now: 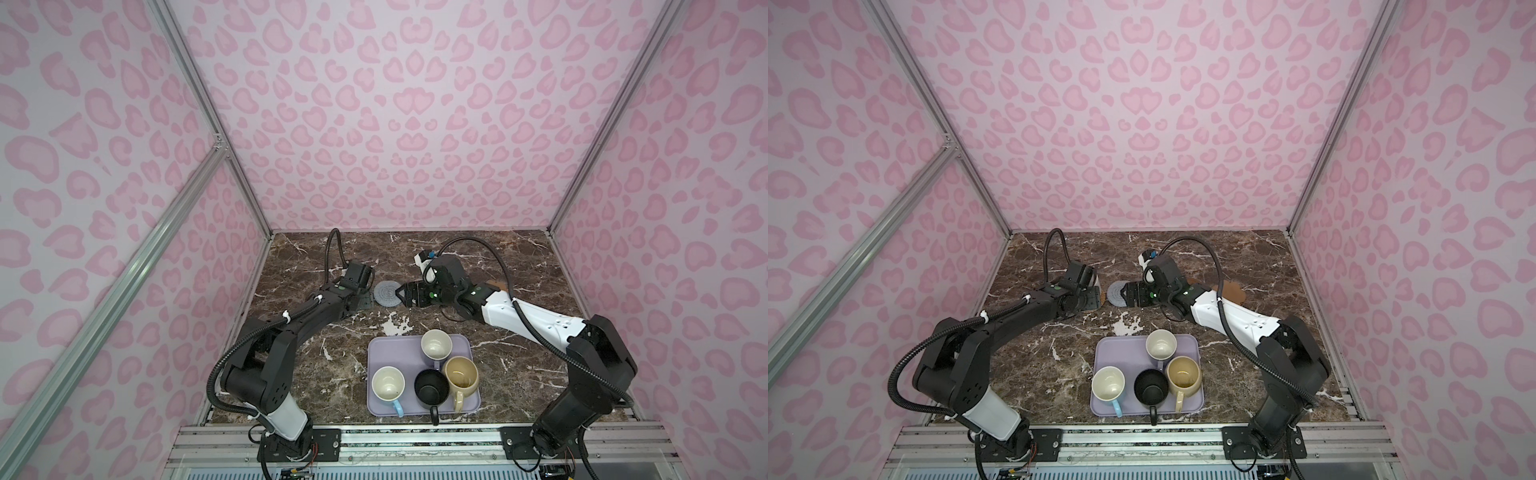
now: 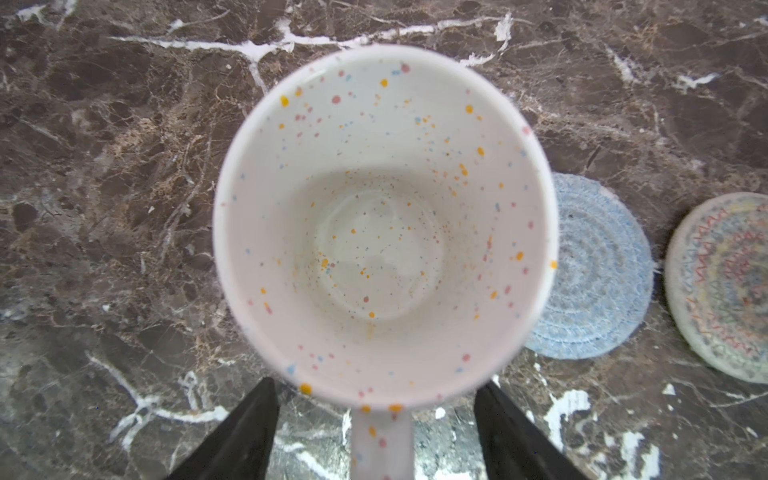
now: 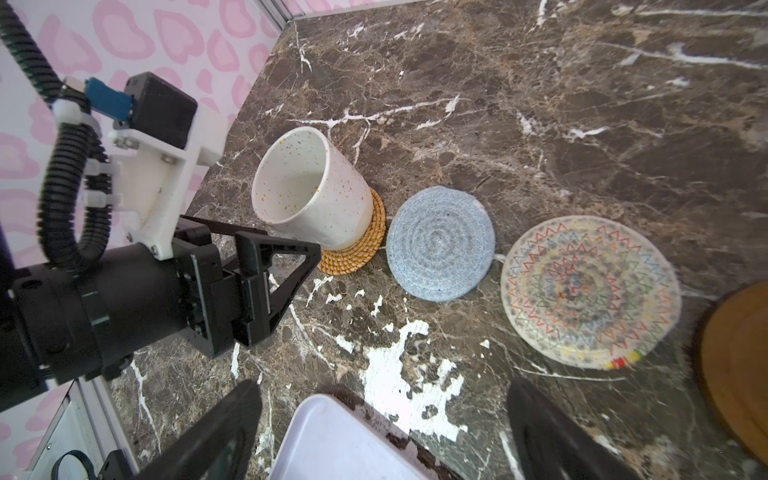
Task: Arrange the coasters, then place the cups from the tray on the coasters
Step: 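Lower the speckled mug onto the rattan coaster and open the left gripper, then withdraw the left gripper while the right gripper moves over the lavender mug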
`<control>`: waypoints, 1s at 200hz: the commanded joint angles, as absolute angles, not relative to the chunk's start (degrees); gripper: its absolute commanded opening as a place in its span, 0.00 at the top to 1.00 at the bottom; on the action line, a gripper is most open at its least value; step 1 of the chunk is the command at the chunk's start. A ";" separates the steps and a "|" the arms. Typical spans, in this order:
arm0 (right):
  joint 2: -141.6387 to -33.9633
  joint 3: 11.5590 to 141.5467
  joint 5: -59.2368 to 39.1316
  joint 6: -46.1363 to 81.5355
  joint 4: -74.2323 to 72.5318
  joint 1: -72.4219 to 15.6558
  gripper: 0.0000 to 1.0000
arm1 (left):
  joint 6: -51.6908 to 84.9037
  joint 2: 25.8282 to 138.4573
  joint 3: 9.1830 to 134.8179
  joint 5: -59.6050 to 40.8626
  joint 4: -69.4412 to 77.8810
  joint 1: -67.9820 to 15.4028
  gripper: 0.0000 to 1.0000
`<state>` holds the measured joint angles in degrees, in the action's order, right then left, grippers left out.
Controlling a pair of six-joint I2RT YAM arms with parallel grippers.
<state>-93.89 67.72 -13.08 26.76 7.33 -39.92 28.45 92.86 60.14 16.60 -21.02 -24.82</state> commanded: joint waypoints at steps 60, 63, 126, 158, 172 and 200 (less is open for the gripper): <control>-80.39 66.80 2.00 22.88 31.21 -44.23 0.01 | 32.49 75.54 58.68 12.06 -26.38 -24.79 0.02; -79.90 66.67 2.27 23.12 32.44 -44.35 0.01 | 32.78 74.84 58.49 11.18 -26.34 -24.82 0.02; -70.94 58.52 6.80 31.38 42.63 -51.48 0.02 | 34.64 65.67 57.91 -5.14 -28.53 -30.36 0.00; -71.75 56.84 6.98 32.74 42.22 -54.36 0.02 | 35.83 65.92 57.68 -6.91 -29.42 -37.56 0.01; -72.64 56.14 6.00 33.00 40.94 -54.82 0.02 | 37.02 66.08 56.90 -6.87 -28.53 -40.15 0.01; -76.04 56.31 5.85 33.58 39.98 -55.96 0.02 | 38.38 66.69 54.60 -7.26 -26.34 -42.33 0.01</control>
